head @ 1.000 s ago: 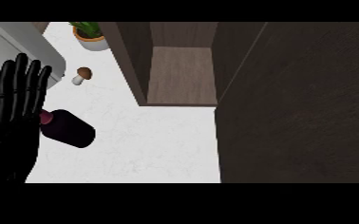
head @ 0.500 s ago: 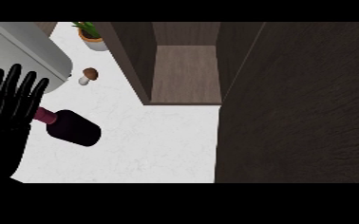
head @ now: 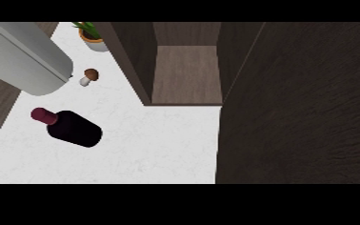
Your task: Pick up the wine, place it into the cabinet and close the cabinet
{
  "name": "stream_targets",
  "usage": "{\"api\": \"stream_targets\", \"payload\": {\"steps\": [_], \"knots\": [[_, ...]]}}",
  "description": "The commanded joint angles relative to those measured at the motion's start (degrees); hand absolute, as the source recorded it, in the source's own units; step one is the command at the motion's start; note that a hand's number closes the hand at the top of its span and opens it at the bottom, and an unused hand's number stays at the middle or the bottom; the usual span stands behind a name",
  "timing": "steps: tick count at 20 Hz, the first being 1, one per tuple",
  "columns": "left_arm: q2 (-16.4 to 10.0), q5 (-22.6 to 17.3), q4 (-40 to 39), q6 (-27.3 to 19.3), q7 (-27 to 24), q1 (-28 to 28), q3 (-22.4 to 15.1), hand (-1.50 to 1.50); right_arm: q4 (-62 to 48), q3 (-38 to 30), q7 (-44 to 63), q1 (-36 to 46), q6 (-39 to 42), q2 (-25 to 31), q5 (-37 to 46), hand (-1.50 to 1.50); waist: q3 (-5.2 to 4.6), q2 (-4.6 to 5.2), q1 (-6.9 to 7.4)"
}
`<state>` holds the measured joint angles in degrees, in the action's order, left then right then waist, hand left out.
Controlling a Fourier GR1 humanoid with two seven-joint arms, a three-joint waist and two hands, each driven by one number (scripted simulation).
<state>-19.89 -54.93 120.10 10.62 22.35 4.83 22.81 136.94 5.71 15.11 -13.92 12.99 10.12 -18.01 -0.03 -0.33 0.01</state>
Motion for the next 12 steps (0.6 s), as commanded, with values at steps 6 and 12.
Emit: {"api": "stream_targets", "payload": {"steps": [6,12], "knots": [[-5.9,-11.2,4.1,-4.2,8.4,0.4,9.2,-1.5,14.7,1.2,10.3,-4.9,-2.0,1.3,-6.6,-1.5,0.01,0.03,-0.36],[-5.6,-12.7,10.6,-9.0,11.3,2.4,10.6,-1.5,17.9,1.3,12.9,-3.3,-4.6,1.6,-6.5,-1.5,-0.01,-0.11,-0.26]]}}
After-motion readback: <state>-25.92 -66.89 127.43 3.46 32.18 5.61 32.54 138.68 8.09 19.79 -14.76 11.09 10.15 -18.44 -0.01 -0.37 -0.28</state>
